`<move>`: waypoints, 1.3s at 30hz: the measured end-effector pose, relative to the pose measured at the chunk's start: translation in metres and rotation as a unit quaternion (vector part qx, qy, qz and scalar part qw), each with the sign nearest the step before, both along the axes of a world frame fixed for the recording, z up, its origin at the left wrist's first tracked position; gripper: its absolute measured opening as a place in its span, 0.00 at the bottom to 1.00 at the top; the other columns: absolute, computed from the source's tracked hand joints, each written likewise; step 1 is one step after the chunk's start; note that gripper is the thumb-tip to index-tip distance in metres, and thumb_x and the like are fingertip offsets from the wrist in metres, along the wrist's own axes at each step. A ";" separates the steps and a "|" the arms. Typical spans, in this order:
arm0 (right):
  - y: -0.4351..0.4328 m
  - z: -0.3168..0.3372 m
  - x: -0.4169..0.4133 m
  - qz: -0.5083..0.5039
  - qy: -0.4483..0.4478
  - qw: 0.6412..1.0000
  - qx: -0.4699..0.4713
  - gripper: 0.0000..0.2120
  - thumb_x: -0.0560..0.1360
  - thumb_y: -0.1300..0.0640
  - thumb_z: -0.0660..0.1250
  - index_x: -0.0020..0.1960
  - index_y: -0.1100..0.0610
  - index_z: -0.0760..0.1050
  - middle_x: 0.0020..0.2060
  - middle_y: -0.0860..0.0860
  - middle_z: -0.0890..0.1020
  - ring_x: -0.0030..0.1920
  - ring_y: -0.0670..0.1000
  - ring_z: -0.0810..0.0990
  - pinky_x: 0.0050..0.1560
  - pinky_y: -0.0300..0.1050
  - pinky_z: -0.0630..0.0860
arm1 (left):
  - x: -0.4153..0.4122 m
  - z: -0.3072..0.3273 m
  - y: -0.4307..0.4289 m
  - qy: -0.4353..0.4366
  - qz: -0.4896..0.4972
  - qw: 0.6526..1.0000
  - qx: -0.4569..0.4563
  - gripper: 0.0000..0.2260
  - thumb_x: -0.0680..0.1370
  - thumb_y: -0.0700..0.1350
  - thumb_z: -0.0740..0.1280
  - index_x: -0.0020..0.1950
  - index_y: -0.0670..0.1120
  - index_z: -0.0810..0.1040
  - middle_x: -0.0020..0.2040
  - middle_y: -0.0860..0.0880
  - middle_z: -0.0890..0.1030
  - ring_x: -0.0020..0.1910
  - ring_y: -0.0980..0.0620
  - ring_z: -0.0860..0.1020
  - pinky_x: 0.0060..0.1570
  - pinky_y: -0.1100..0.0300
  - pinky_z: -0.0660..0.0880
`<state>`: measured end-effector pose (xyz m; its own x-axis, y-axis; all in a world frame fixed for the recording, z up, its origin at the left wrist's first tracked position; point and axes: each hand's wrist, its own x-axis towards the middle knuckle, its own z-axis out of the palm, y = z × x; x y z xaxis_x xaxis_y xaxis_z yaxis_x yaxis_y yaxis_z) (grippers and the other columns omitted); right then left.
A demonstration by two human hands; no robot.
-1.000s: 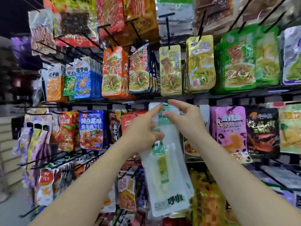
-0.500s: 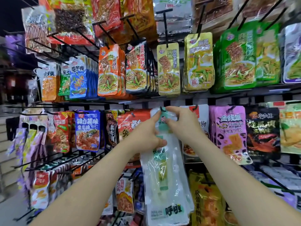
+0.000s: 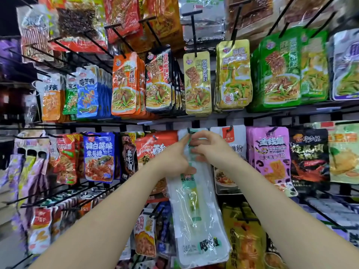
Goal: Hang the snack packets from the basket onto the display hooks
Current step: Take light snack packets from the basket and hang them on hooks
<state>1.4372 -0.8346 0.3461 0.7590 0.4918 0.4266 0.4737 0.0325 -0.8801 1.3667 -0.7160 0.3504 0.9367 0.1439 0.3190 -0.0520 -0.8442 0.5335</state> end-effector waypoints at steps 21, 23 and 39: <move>-0.042 -0.040 -0.043 0.210 -0.002 0.977 -0.023 0.12 0.74 0.46 0.64 0.54 0.44 0.82 0.47 0.45 0.86 0.48 0.48 0.83 0.49 0.41 0.77 | -0.072 -0.025 0.014 -0.153 -0.054 0.984 -0.074 0.13 0.72 0.34 0.73 0.48 0.49 0.76 0.29 0.52 0.80 0.27 0.60 0.77 0.30 0.70 0.71; -0.039 -0.055 -0.054 0.194 -0.036 0.979 -0.040 0.09 0.76 0.54 0.66 0.53 0.47 0.84 0.44 0.45 0.86 0.43 0.45 0.83 0.44 0.36 0.76 | -0.078 -0.028 0.016 -0.170 -0.059 0.980 -0.081 0.12 0.71 0.32 0.73 0.49 0.45 0.77 0.26 0.54 0.79 0.25 0.61 0.75 0.29 0.71 0.69; -0.017 -0.083 -0.076 0.057 -0.003 0.980 0.189 0.11 0.73 0.69 0.69 0.45 0.55 0.82 0.40 0.49 0.87 0.40 0.47 0.85 0.39 0.40 0.81 | -0.094 -0.056 0.027 -0.235 0.134 0.934 -0.234 0.10 0.63 0.45 0.81 0.38 0.53 0.82 0.43 0.53 0.84 0.44 0.48 0.82 0.51 0.48 0.79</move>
